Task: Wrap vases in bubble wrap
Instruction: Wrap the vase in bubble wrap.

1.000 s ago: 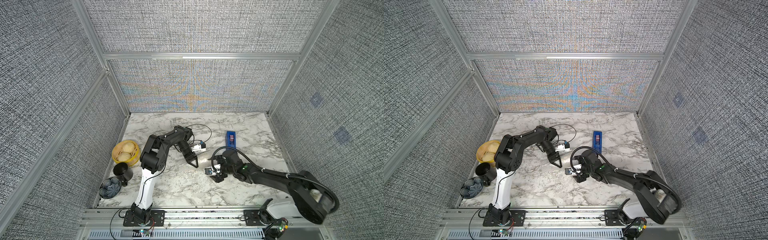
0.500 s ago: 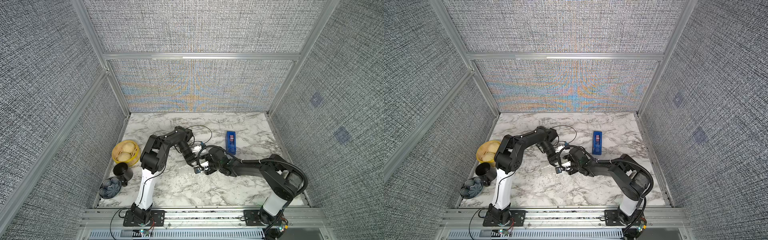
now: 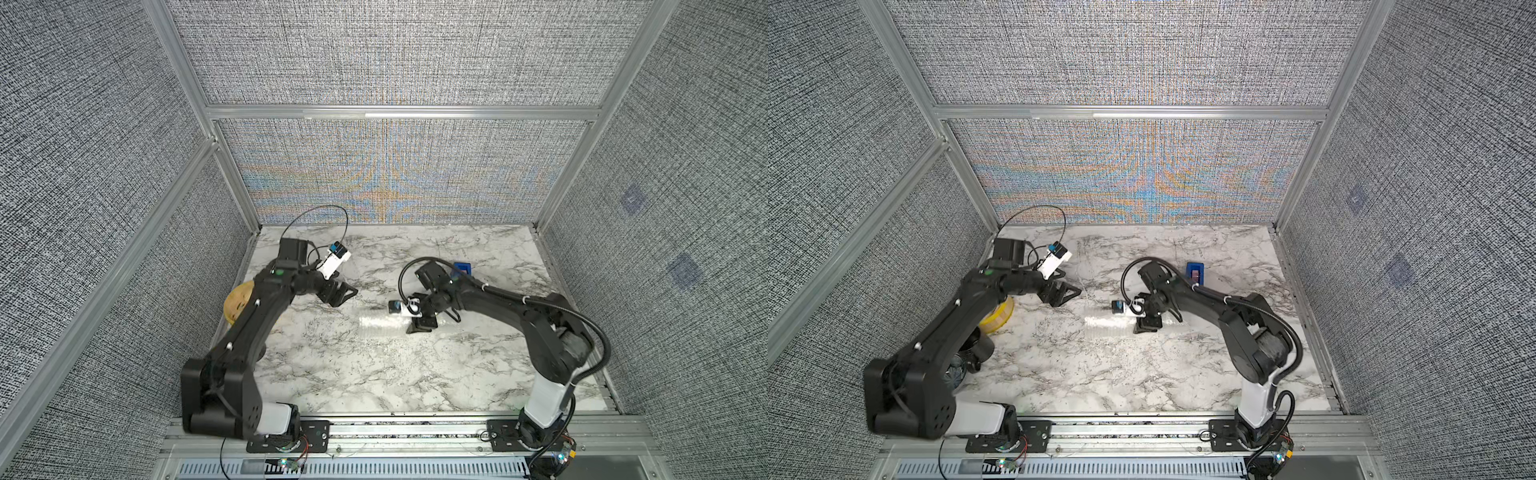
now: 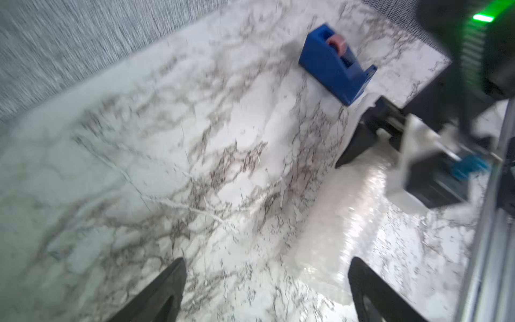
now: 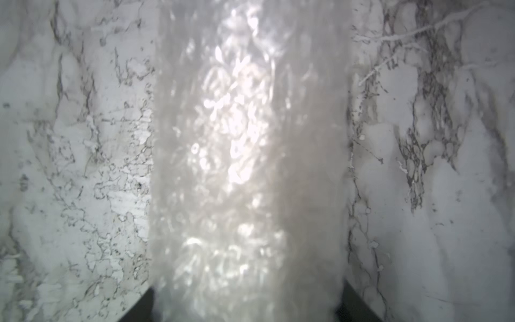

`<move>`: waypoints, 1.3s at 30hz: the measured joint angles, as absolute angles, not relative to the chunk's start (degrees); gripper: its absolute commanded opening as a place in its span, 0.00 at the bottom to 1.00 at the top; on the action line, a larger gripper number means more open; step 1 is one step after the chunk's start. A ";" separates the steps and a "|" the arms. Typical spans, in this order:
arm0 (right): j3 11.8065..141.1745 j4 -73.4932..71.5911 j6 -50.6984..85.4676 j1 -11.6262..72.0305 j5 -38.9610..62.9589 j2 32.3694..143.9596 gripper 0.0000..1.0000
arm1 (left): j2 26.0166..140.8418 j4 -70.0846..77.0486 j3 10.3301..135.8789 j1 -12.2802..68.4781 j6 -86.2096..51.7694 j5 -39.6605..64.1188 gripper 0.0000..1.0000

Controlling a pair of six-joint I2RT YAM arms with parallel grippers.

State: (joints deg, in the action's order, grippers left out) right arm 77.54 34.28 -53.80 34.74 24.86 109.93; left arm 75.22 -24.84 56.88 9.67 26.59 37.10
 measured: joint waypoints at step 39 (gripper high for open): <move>95.94 64.88 -37.98 20.23 38.74 121.67 0.99 | 101.21 16.69 45.17 50.22 64.82 1.56 0.58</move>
